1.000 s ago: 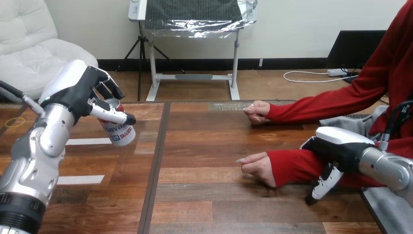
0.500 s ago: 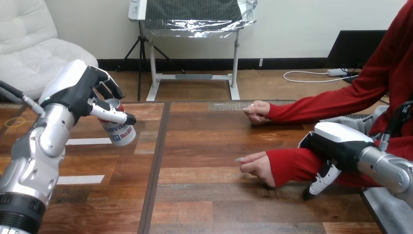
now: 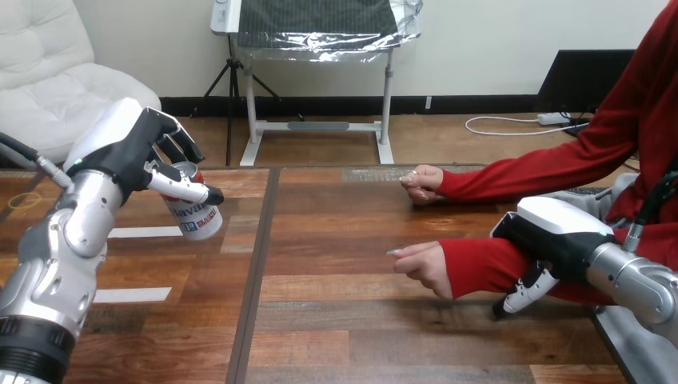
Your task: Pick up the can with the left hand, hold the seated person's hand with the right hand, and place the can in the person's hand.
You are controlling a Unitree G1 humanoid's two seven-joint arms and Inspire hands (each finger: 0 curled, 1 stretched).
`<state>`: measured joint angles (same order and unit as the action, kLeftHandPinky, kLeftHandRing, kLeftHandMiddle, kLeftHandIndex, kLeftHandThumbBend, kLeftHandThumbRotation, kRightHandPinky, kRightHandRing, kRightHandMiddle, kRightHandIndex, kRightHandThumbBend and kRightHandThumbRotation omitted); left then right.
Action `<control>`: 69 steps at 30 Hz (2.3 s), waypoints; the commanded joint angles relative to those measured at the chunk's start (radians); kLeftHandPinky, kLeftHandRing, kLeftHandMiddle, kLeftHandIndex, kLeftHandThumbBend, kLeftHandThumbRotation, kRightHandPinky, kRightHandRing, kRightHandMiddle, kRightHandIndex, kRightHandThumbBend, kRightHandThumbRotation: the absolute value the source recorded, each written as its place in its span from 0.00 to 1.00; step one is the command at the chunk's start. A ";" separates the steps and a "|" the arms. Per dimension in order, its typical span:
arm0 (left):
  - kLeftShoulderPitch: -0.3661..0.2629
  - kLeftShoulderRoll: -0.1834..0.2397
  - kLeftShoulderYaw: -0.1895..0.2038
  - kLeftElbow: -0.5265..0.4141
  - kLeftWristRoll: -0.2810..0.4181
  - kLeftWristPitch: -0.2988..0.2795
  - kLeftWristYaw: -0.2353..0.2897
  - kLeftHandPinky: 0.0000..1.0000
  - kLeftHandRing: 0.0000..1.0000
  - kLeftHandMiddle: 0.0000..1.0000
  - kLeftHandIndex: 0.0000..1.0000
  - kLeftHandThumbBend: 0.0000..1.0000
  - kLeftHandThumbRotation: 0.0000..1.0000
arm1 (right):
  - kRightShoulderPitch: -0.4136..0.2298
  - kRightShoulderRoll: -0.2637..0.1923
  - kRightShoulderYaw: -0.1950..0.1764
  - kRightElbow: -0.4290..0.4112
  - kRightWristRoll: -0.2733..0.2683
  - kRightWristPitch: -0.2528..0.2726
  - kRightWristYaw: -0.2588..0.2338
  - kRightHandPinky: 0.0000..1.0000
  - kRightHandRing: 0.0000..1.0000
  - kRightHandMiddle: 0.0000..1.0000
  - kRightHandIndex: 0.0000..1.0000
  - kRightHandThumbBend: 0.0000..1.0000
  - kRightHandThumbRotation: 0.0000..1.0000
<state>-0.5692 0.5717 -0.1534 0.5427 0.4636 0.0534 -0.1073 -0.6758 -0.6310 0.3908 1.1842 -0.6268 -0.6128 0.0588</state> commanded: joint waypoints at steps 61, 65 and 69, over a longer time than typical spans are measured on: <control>-0.072 -0.017 0.016 -0.143 -0.022 -0.002 -0.026 0.30 0.36 0.43 0.43 0.75 0.00 | -0.073 0.026 -0.078 -0.053 0.155 -0.101 -0.036 0.17 0.20 0.26 0.29 0.66 0.30; -0.076 -0.029 0.014 -0.144 -0.028 -0.002 -0.027 0.30 0.36 0.43 0.43 0.74 0.00 | -0.076 0.032 -0.086 -0.058 0.164 -0.096 -0.022 0.17 0.20 0.26 0.29 0.66 0.28; -0.081 -0.041 0.010 -0.144 -0.028 0.001 -0.027 0.30 0.36 0.43 0.43 0.74 0.00 | -0.078 0.040 -0.091 -0.062 0.171 -0.100 -0.019 0.17 0.20 0.26 0.29 0.66 0.27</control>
<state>-0.5689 0.5550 -0.1479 0.4598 0.4404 0.0588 -0.1414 -0.6741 -0.6227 0.3467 1.1801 -0.5029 -0.6875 0.0461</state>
